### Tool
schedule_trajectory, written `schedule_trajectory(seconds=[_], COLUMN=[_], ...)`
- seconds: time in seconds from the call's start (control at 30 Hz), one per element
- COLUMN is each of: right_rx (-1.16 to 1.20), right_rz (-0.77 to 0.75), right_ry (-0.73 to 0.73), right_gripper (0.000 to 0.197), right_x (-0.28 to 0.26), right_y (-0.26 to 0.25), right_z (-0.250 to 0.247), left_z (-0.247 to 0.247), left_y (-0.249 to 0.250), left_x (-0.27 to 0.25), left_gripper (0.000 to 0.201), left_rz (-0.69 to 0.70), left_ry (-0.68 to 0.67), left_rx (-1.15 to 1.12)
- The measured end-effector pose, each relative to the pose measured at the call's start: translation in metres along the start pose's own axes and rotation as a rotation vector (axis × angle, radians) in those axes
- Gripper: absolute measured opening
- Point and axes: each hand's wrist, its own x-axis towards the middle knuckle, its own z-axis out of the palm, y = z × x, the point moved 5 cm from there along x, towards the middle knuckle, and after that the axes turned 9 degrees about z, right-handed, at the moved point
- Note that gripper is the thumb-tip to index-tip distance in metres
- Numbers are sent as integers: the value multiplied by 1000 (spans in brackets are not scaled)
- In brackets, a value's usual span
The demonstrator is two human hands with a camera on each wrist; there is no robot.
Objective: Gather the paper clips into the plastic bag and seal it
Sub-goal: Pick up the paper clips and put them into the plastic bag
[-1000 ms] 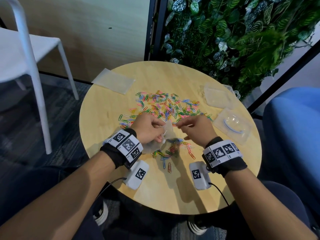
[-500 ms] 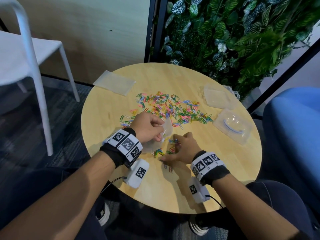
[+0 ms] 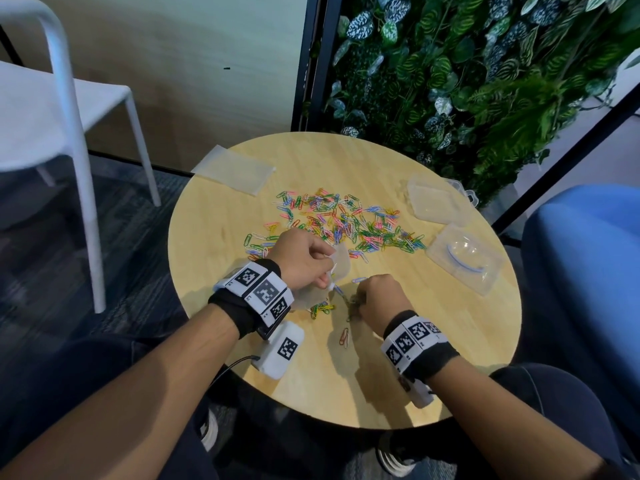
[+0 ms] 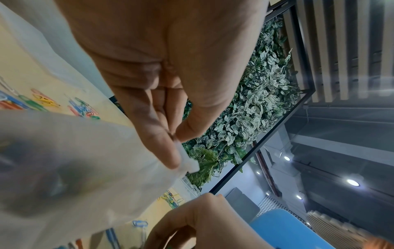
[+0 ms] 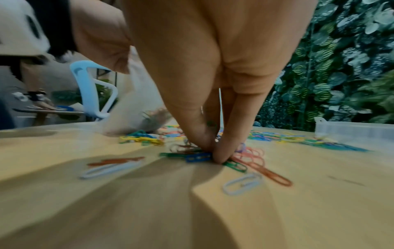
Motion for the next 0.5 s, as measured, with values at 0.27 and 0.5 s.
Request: schedule_trajectory(seconds=[0.27,0.5], right_rx=[1150,1911], right_rz=[264,134], right_ry=[-55,-298], right_gripper=[6,8], right_x=[15,3], right_y=[42,-1], right_z=[-19,-49], left_z=[-2,5], left_y=[-4,-2], left_x=[-5,0], left_gripper=[24,19], left_rz=[-11,0], left_ry=[-8,-17], left_rx=[8,18])
